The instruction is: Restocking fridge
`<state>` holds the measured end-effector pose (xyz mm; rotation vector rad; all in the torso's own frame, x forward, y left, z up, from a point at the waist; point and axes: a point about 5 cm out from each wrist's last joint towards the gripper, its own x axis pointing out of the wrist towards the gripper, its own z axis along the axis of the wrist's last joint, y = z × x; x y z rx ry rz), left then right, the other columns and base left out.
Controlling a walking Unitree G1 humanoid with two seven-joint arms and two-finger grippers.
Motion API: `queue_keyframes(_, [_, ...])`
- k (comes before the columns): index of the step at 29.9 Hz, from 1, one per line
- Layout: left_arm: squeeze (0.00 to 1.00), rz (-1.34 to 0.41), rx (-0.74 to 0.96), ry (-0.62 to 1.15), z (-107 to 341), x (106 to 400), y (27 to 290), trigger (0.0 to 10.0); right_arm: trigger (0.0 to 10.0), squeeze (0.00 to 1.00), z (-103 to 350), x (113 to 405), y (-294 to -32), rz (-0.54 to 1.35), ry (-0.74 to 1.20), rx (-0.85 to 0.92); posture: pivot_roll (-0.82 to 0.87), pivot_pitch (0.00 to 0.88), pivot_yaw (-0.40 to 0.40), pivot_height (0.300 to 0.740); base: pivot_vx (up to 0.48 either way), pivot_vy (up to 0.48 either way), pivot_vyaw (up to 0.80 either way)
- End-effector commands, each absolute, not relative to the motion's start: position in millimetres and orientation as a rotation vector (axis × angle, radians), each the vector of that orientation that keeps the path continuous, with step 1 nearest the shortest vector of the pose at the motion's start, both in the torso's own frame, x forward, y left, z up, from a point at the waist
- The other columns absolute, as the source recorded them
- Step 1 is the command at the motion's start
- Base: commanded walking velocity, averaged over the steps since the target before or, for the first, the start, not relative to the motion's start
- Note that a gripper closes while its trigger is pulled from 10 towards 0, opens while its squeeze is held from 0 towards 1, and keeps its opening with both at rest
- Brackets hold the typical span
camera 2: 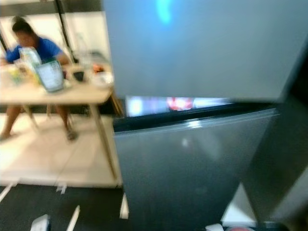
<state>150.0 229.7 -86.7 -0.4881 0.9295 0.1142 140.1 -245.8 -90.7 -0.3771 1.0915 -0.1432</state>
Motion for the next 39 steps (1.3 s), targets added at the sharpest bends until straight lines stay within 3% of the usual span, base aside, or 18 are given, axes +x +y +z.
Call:
queue_keyframes(1, [0.0,0.111,-0.478,0.901,-83.5,156.8,230.9,10.0,10.0,0.0,-94.5,131.5,-243.7,-0.147,1.124,-0.371,-0.06,0.008,-0.014,0.74,0.0,0.0,0.0])
queue_keyframes(7, [0.0,0.124,-0.542,0.86,-81.7,156.6,234.3,10.0,10.0,0.0,-94.4,132.2,-243.1,-0.147,1.122,-0.369,-0.06,0.008,-0.015,0.74,0.0,0.0,0.0])
queue_keyframes(13, [0.0,0.115,-0.545,0.872,-82.6,154.8,233.6,10.0,10.0,0.0,-94.1,132.6,-243.6,-0.15,1.121,-0.369,-0.06,0.011,-0.015,0.74,0.0,-0.411,0.0])
queue_keyframes(30, [0.0,0.148,-0.506,0.861,-81.0,158.8,236.9,10.0,10.0,0.0,-94.4,132.0,-243.2,-0.15,1.123,-0.367,-0.06,0.013,-0.015,0.74,0.0,0.0,0.0])
queue_keyframes(39, [0.0,0.173,-0.488,0.78,-70.0,179.5,243.3,10.0,10.0,0.0,-94.3,132.8,-242.7,-0.148,1.121,-0.366,-0.06,0.017,-0.013,0.74,0.0,0.0,0.0])
